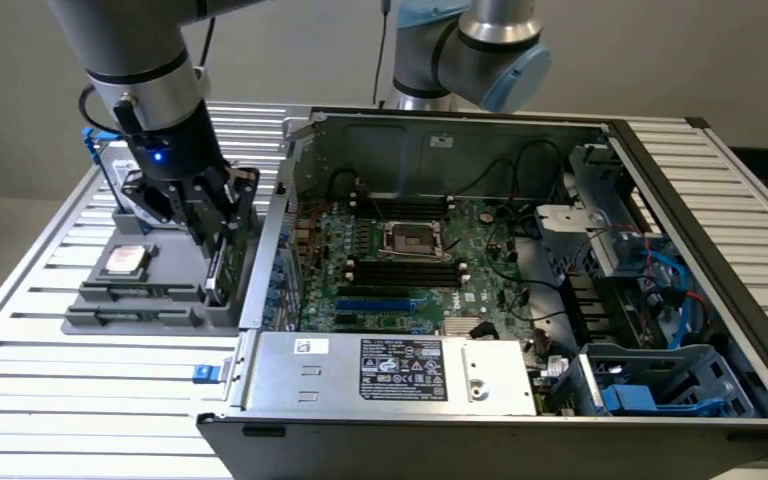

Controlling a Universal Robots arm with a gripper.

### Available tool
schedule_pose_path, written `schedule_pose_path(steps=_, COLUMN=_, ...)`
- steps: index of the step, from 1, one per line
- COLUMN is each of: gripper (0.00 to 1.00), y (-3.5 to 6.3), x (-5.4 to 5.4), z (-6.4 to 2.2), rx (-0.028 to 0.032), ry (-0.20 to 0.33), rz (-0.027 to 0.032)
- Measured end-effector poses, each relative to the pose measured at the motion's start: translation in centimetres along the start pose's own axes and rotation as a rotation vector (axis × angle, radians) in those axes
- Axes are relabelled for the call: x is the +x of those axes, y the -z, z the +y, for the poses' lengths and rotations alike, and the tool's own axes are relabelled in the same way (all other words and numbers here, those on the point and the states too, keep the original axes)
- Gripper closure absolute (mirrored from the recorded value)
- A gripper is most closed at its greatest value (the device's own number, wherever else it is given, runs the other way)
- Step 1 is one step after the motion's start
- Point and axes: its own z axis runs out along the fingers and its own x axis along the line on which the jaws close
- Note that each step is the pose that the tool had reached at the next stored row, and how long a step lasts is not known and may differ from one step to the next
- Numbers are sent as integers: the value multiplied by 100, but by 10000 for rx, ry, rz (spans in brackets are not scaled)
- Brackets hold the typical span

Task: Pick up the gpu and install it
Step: 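Pick up the gpu and move the gpu toward the slot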

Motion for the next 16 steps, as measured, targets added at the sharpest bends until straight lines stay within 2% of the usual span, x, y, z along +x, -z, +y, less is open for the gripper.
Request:
schedule_pose_path(steps=4, gripper=58, y=-72, x=3, z=-5, rx=2, ry=-25, rz=-47)
schedule_pose_path(steps=9, gripper=58, y=-148, x=5, z=-10, rx=10, ry=-90, rz=-145)
schedule_pose_path(steps=12, gripper=58, y=-169, x=7, z=-14, rx=24, ry=-156, rz=-173)
schedule_pose_path(steps=16, gripper=58, y=-176, x=7, z=-24, rx=44, ry=-249, rz=-180)
